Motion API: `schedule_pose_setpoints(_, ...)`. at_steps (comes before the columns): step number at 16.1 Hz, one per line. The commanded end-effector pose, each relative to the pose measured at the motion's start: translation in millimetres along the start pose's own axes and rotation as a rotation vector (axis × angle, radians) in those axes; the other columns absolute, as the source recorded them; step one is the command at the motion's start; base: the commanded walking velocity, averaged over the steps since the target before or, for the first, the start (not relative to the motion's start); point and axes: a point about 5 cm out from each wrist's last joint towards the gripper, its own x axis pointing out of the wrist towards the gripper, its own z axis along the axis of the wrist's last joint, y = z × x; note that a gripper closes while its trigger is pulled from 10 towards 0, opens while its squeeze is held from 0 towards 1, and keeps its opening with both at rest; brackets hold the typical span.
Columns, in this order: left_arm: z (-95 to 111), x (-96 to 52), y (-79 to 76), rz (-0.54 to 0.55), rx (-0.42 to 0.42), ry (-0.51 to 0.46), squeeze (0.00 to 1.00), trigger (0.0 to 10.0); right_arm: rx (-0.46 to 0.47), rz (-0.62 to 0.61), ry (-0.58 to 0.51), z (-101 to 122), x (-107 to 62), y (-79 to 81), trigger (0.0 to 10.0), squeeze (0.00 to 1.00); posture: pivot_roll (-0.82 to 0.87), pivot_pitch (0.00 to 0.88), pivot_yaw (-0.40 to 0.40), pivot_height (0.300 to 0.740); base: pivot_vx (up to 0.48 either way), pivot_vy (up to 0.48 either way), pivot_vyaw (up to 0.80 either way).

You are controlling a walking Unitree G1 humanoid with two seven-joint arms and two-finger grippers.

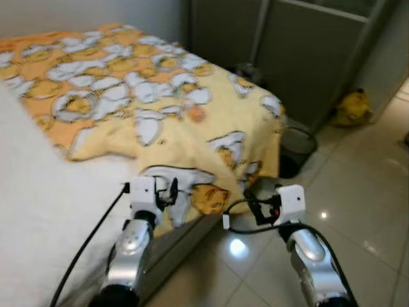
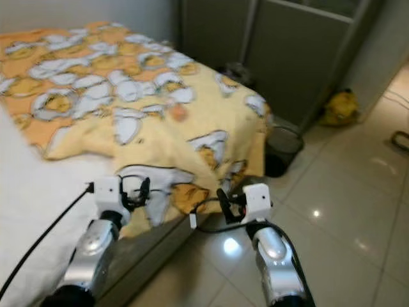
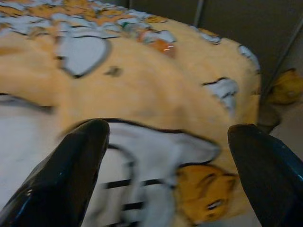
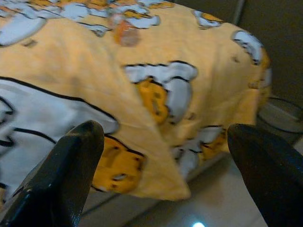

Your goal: Clean up the room

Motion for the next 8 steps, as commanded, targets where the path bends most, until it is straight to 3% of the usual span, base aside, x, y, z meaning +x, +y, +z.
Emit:
schedule_pose_setpoints(1, -1, 4.4, -2.7, 0.01, 0.035, 0.023, 0.0, 10.0, -0.002, 0.006, -0.02, 6, 3.9, 0.7, 10.0, 0.99, -0.01, 0.0, -0.033, 0.732, 0.0, 0.0, 0.0)
schedule_pose_setpoints(4, -1, 7.4, 0.1, 0.041, 0.074, 0.041, 0.0, 10.0, -0.001, 0.009, -0.02, 6, 3.6, 1.3, 10.0, 0.99, -0.02, 0.0, -0.029, 0.732, 0.0, 0.0, 0.0)
schedule_pose_setpoints(6, -2, 15.2, 14.8, 0.126, 0.134, 0.091, 0.0, 10.0, 0.003, 0.01, -0.017, 4, 1.6, 3.2, 10.0, 0.99, -0.02, 0.0, -0.027, 0.732, 0.0, 0.0, 0.0)
schedule_pose_setpoints(8, 2, 20.5, 22.1, 0.154, 0.12, 0.094, 0.0, 10.0, 0.004, 0.017, -0.014, 3, -0.4, 5.3, 10.0, 0.99, -0.03, 0.0, -0.024, 0.732, 0.0, 0.0, 0.0)
